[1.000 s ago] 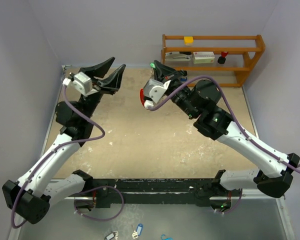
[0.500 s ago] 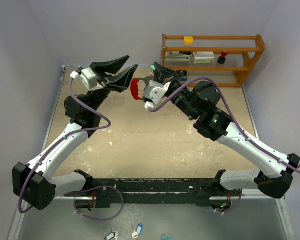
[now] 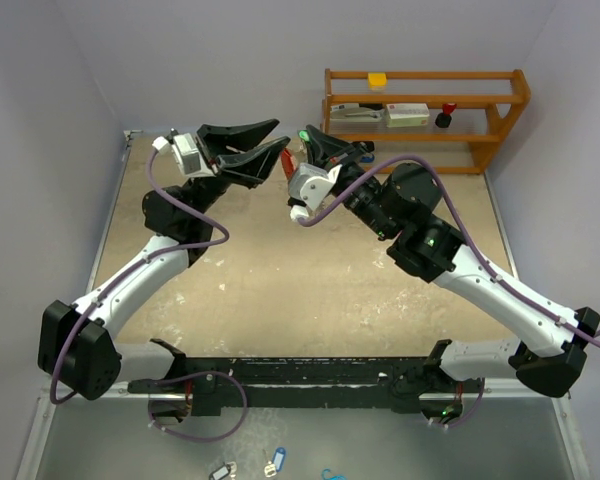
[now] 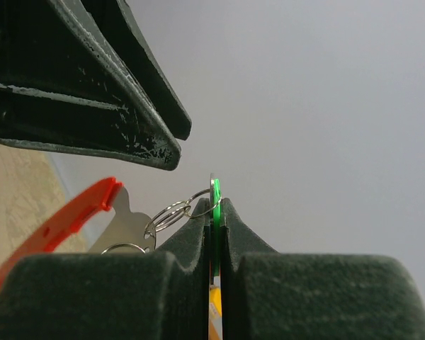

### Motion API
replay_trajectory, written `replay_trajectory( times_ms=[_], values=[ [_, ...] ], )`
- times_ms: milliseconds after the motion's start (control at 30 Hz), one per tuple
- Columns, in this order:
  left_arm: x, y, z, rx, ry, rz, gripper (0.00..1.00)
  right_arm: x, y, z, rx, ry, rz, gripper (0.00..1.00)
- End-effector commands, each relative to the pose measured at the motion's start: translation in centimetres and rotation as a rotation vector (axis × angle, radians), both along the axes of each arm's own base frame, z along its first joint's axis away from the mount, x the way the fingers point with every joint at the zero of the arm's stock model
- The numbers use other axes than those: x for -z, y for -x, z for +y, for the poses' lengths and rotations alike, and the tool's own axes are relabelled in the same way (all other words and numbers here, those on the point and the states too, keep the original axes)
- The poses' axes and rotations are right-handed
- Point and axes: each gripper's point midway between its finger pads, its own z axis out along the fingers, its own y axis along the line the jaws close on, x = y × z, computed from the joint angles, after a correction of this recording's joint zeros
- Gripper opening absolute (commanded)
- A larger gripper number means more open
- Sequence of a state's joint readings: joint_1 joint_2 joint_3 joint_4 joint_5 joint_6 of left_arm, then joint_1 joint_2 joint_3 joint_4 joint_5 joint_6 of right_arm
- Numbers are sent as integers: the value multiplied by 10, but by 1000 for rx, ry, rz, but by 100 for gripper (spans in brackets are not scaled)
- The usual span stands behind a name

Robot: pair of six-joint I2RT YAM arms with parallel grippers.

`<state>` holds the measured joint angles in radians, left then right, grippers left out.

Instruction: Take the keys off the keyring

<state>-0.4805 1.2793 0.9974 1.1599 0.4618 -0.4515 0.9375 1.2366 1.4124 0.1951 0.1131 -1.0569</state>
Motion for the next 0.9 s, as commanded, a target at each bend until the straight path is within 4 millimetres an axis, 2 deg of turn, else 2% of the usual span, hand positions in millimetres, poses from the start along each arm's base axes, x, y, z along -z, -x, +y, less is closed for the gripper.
replay_trajectory(
  times_ms=[0,467,733,867],
  values=[
    [-21,20,2,42,17,-71,39,-40,13,-15,-12,-125,-72,0],
    [-19,28,-3,129,32,-64,37,-39,12,-14,-14,-127,-73,0],
    [-6,14,-1,89,47,-8,37,-39,14,-13,-21,-128,-74,0],
    [0,4,4,14,40,32,36,-40,13,-13,-21,-128,-74,0]
  ],
)
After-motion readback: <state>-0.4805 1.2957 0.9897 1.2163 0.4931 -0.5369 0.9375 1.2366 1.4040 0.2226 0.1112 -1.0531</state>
